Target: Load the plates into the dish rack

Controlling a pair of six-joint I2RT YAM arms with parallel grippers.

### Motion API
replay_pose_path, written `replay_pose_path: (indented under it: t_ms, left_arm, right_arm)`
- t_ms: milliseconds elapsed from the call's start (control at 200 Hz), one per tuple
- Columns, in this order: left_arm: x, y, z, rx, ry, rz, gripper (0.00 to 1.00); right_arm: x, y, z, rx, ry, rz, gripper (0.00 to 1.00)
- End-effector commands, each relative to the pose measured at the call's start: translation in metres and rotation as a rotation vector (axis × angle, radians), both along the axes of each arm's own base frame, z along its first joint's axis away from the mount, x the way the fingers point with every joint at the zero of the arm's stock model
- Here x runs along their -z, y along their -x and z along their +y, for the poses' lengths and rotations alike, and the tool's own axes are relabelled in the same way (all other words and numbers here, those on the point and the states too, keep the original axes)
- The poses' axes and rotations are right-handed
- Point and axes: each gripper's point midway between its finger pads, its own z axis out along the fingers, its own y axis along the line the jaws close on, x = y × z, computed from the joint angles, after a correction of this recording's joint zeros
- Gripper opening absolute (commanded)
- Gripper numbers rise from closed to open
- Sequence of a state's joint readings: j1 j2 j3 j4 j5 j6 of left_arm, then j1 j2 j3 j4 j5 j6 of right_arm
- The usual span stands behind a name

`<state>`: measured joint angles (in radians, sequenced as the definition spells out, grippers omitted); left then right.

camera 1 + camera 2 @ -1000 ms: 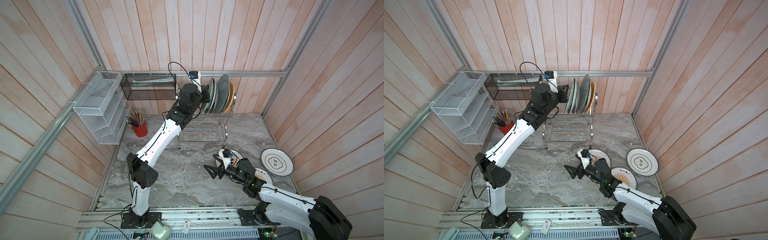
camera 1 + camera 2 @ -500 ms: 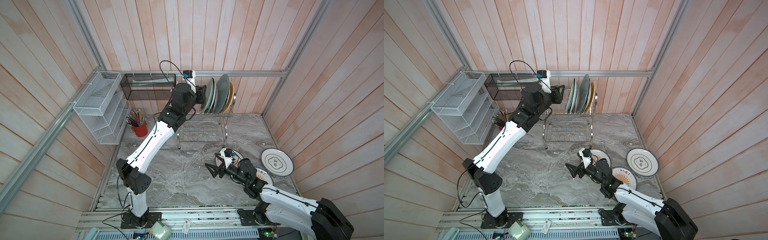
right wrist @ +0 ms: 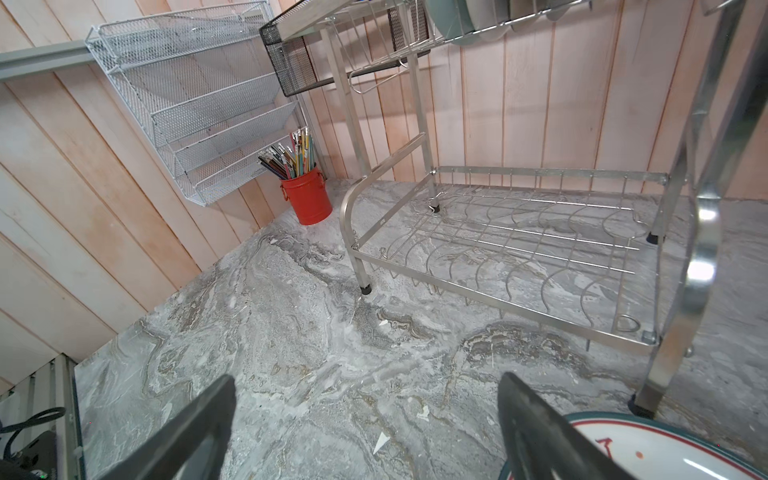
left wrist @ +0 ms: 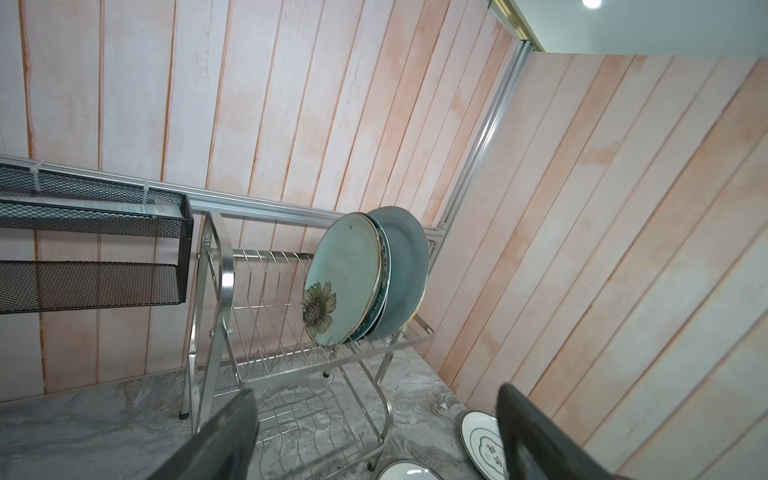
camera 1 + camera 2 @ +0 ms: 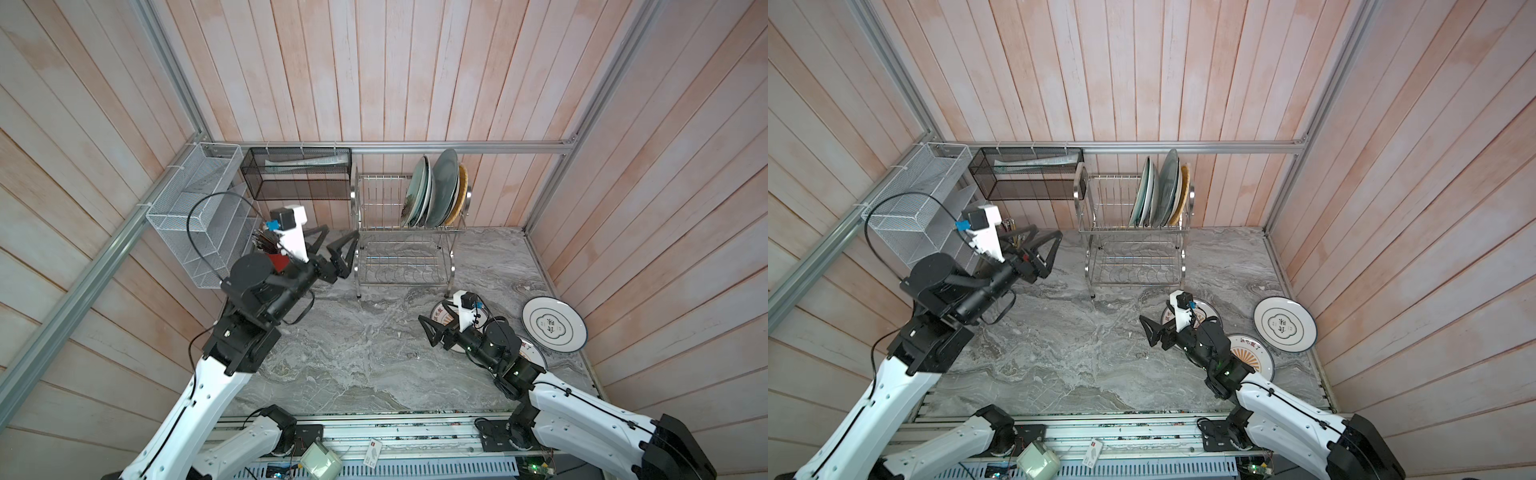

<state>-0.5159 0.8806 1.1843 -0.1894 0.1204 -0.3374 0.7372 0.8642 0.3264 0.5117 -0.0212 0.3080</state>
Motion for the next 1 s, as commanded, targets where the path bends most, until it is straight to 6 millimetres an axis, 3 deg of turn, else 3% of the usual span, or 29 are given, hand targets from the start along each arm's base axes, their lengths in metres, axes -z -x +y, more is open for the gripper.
replay_pose_path:
  t_ms: [0, 110, 205, 280, 400, 675, 840, 995]
  left_arm:
    - [0.045, 0.016, -0.006, 0.075, -0.051, 0.045, 0.92]
    - [0.082, 0.029, 0.003, 0.069, -0.090, 0.091, 0.93]
    - [0.102, 0.032, 0.007, 0.057, -0.101, 0.113, 0.94]
    - [0.101, 0.031, 0.000, 0.091, -0.117, 0.125, 0.94]
    - [0.078, 0.019, -0.009, 0.103, -0.139, 0.124, 0.90]
    - [0.059, -0.053, -0.054, 0.130, -0.207, 0.168, 0.71]
    - [0.043, -0.086, -0.090, 0.203, -0.258, 0.118, 0.67]
    - [0.051, -0.125, -0.116, 0.196, -0.342, 0.113, 0.65]
  right_arm:
    - [0.004, -0.002, -0.013, 0.072, -0.019, 0.088, 0.98]
    - [0.012, -0.001, -0.027, 0.134, -0.017, 0.144, 0.98]
    - [0.017, -0.001, -0.036, 0.163, -0.030, 0.174, 0.98]
    - [0.025, -0.004, -0.043, 0.190, -0.038, 0.215, 0.98]
    - [0.031, -0.010, -0.049, 0.215, -0.070, 0.278, 0.98]
    - [0.005, -0.018, -0.040, 0.174, -0.086, 0.245, 0.98]
    - [0.004, -0.017, -0.024, 0.098, -0.069, 0.268, 0.98]
    - [0.000, -0.013, -0.020, 0.064, -0.067, 0.256, 0.98]
